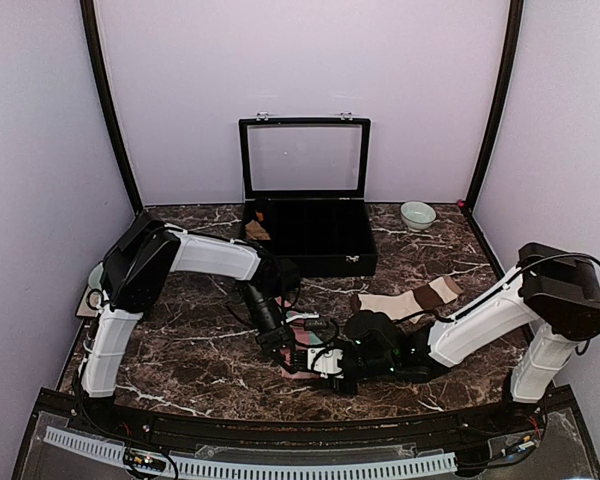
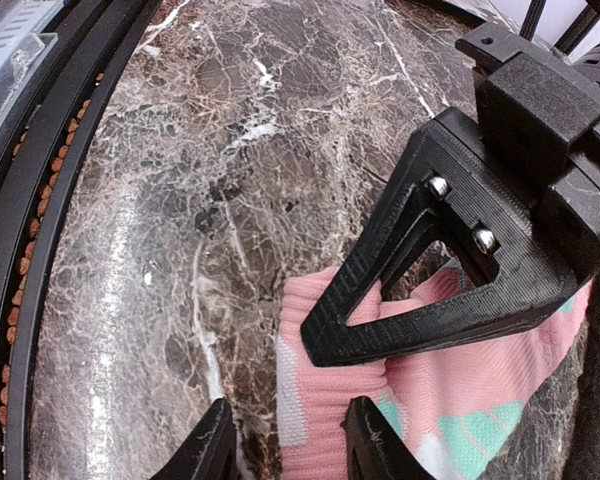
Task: Roll the socks
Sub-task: Roll the sock at the center of the board.
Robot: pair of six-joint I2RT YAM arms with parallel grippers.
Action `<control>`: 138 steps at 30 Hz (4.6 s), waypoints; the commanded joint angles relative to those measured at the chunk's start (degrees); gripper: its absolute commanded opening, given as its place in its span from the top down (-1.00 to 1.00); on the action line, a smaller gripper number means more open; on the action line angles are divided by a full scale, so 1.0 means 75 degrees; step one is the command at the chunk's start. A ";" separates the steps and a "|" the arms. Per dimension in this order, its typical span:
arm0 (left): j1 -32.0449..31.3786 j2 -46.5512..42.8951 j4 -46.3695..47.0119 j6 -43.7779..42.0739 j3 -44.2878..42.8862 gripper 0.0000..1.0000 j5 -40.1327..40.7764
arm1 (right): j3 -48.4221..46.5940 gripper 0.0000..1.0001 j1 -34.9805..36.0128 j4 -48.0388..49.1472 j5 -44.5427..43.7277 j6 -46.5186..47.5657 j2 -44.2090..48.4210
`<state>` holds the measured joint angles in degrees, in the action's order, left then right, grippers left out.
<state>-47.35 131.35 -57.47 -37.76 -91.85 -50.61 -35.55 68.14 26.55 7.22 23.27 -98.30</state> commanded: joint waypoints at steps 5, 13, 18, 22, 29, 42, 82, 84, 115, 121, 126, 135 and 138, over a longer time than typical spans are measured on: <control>-0.0064 0.0689 -0.0142 -0.0179 0.0341 1.00 0.1749 | 0.0072 0.25 -0.0204 -0.0672 -0.0684 0.0020 -0.0537; -0.0061 0.0690 -0.0338 -0.0349 0.0339 0.99 0.1615 | 0.0071 0.27 -0.0392 -0.0657 -0.0951 0.0289 -0.1307; -0.0061 0.0687 -0.0479 -0.0490 0.0309 1.00 0.1652 | 0.0058 0.32 -0.0428 -0.0837 -0.0935 0.0222 -0.1693; -0.0039 0.0683 -0.0557 -0.0557 0.0336 1.00 0.1657 | 0.0232 0.36 -0.0425 -0.0754 -0.0679 -0.0154 -0.1724; 0.0091 0.0521 -0.0610 -0.0553 0.0331 0.89 0.1746 | 0.0032 0.46 -0.0419 -0.1278 -0.0260 -0.0590 -0.1893; 0.0796 -0.1667 0.0548 -0.0126 0.1759 0.29 0.2007 | -0.0560 0.76 -0.0427 -0.1830 0.0943 -0.1242 -0.2592; 0.1117 -0.5158 0.5053 0.1080 0.5442 0.91 0.4185 | -0.1736 0.82 -0.1407 -0.2986 0.4146 -0.5688 -0.3591; 0.1163 -0.4751 0.4945 0.1232 0.5162 0.92 0.4083 | -0.1528 0.82 -0.1380 -0.2880 0.4041 -0.5727 -0.3439; 0.1263 -0.2957 0.4024 0.0983 0.3114 0.91 0.3213 | 0.0033 0.83 -0.0940 -0.1230 0.3661 -0.8847 -0.3501; 0.1434 -0.3162 0.3886 0.0879 0.3141 0.91 0.3127 | 0.0246 0.83 -0.1059 -0.1030 0.3724 -0.9228 -0.3654; 0.1517 -0.3672 0.3718 0.0687 0.3379 0.91 0.3007 | 0.0277 0.84 -0.1148 -0.0914 0.3939 -0.9356 -0.3777; 0.1521 -0.5341 0.4190 0.0252 0.4342 0.93 0.3081 | 0.0510 0.84 -0.1291 -0.0380 0.4249 -0.9766 -0.3932; 0.1678 -0.5551 0.4444 0.0544 0.4419 0.12 0.3212 | 0.0482 0.85 -0.1322 -0.0457 0.4240 -0.9726 -0.3933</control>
<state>-36.12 92.66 -26.70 -34.35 -60.10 -27.68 -39.40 58.59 48.95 42.44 -49.04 -118.24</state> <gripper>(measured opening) 0.085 0.133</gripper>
